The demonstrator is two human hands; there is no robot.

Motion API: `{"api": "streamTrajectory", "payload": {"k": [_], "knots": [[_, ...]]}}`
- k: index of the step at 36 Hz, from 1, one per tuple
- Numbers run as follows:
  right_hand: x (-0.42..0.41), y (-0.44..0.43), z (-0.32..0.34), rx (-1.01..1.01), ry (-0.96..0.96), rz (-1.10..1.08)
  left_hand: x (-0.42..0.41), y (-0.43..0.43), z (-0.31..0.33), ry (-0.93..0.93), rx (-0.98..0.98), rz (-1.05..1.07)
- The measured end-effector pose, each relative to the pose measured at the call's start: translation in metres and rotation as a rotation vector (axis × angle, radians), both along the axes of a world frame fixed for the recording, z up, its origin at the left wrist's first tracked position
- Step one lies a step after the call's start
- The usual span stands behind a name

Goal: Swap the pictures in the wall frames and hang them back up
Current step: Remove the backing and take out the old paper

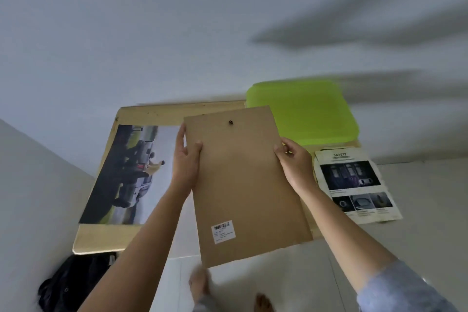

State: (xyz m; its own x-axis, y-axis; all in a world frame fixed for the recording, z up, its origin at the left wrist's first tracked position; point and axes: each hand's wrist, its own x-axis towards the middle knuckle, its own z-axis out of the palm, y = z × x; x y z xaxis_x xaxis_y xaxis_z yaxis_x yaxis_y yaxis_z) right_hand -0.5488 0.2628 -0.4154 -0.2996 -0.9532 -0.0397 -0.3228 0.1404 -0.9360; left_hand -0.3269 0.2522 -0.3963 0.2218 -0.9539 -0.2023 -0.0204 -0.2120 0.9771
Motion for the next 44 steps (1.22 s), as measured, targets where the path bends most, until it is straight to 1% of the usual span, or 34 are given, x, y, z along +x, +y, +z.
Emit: {"api": "streamTrajectory", "payload": {"k": [7, 13, 16, 19, 25, 36, 44], "knots": [[-0.098, 0.067, -0.024, 0.078, -0.109, -0.163, -0.101, 0.042, -0.051, -0.163, 0.112, -0.138], [-0.143, 0.102, -0.051, 0.125, -0.089, -0.270, -0.148, 0.064, -0.078, -0.217, 0.178, -0.273], [-0.146, 0.102, -0.061, 0.127, -0.089, -0.294, -0.154, 0.065, -0.084, -0.277, 0.203, -0.294], [-0.141, 0.097, -0.066, 0.137, -0.049, -0.273, -0.155, 0.062, -0.086, -0.340, 0.224, -0.279], [-0.136, 0.084, -0.074, 0.158, -0.012, -0.270, -0.158, 0.057, -0.086, -0.433, 0.190, -0.282], [-0.135, 0.077, -0.078, 0.166, 0.070, -0.201, -0.161, 0.062, -0.097, -0.689, 0.167, -0.449], [-0.134, 0.068, -0.075, 0.150, 0.115, -0.181, -0.159, 0.066, -0.106, -0.783, 0.117, -0.541]]}}
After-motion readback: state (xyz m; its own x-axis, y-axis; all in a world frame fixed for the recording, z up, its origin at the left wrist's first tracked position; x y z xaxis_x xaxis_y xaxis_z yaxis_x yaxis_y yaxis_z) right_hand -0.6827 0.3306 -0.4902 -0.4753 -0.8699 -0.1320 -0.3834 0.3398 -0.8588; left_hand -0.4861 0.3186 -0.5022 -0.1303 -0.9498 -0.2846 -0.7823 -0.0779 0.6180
